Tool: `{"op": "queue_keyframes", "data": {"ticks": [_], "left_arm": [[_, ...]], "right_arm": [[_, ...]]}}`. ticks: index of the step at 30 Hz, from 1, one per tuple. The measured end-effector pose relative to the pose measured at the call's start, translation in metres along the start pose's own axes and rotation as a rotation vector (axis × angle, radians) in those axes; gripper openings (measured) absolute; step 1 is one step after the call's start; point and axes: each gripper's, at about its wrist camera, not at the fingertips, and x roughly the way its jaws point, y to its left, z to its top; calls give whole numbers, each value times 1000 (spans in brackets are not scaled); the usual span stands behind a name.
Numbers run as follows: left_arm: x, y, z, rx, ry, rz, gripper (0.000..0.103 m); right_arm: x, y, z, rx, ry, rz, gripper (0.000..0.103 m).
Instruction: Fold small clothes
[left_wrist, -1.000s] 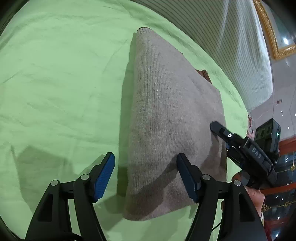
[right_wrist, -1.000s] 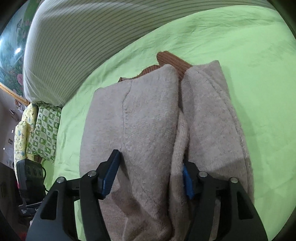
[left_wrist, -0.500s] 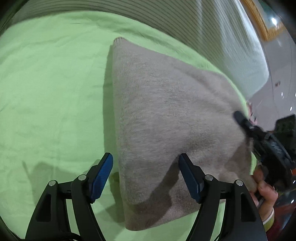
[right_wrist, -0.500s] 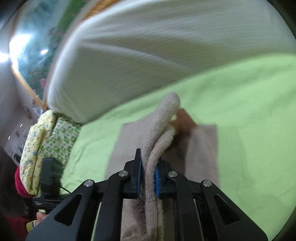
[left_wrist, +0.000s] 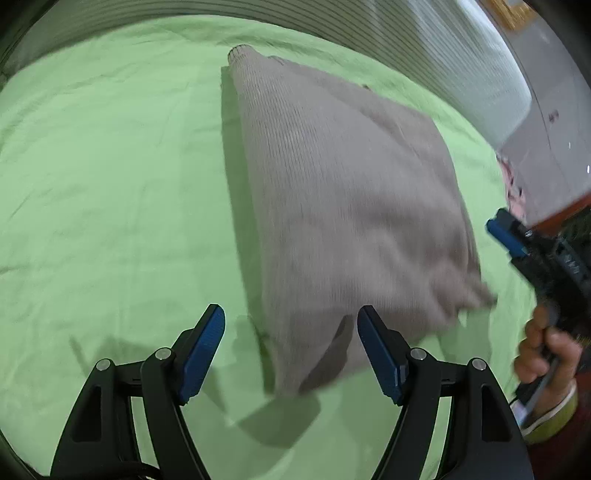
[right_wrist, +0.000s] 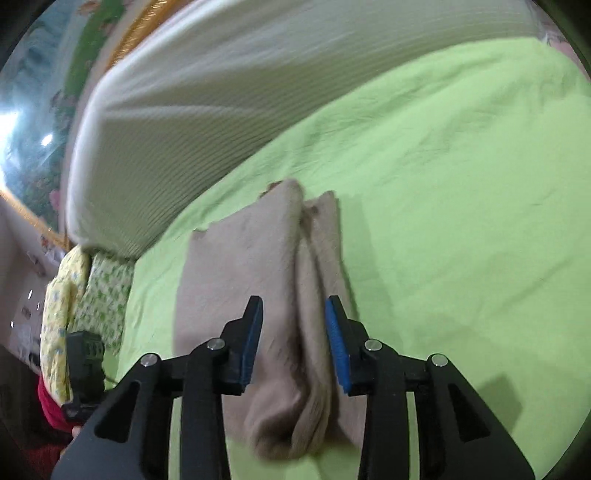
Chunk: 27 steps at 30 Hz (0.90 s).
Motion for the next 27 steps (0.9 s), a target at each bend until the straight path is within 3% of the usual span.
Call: {"op": "queue_keyframes", "data": {"ticks": [4,6,9,17,20,24,27], "left_arm": [[-8,-5,-38,91,-9,71,75],[-5,-11,-52,119,-6,100,75],[4,-15,-61,130,3,111,75],[14,-13,-59,86,-22,142,75],[13,-5,-61,58,-48,202,75],[13,3,-63,1,-57,210,72],[10,2,-64,0,-64,220,67]], "right_arm": [[-11,22,-26,-124,65,0,37],[-6,32,-37,-186,104,-50,37],[0,32,-43,-205,148,-67,37],[14,38,-32,-231,207,-94,37],[16,37,-27,-258,215,-120,37],[34,29,-33,-284,338,-177,37],[40,24,-36,-289,371,-173,37]]}}
